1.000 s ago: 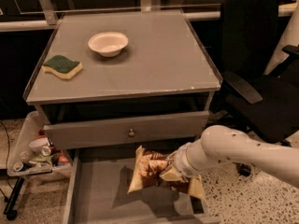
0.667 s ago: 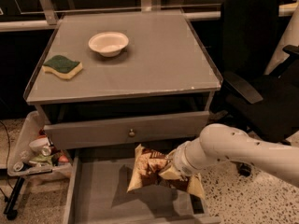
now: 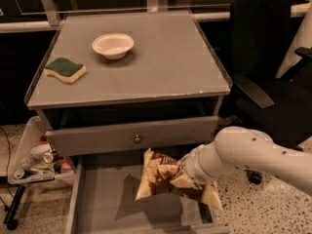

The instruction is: Pick brown chip bag from middle drawer and place on counter

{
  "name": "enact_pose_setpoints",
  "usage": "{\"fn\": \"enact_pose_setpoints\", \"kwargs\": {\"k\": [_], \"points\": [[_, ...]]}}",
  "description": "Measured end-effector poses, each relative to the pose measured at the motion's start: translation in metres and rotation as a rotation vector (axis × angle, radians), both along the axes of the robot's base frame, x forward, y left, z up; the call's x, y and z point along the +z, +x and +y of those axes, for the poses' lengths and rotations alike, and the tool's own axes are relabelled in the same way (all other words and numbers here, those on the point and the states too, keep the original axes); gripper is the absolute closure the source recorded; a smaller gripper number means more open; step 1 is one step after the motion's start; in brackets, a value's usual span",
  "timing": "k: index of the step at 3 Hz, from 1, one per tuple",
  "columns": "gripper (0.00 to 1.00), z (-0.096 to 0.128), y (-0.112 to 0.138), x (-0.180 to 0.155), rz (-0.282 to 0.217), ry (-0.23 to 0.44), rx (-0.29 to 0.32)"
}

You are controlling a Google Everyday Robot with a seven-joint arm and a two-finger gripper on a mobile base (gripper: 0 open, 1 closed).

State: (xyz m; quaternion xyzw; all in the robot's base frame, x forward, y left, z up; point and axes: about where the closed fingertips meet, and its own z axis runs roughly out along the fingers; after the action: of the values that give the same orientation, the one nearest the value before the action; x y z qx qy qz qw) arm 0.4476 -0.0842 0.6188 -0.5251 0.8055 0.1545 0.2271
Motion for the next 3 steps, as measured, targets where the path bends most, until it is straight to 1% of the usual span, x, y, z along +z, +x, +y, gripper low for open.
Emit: {"fn": "enact_pose_setpoints", "kwargs": {"k": [1, 2, 3], "points": [[1.00, -0.010, -0.028, 0.053, -0.034, -0.082, -0.035], [1.00, -0.013, -0.040, 0.114, -0.113, -0.164, -0.064], [1.00, -0.006, -0.033, 0.164, -0.199, -0.212, -0.068]]}}
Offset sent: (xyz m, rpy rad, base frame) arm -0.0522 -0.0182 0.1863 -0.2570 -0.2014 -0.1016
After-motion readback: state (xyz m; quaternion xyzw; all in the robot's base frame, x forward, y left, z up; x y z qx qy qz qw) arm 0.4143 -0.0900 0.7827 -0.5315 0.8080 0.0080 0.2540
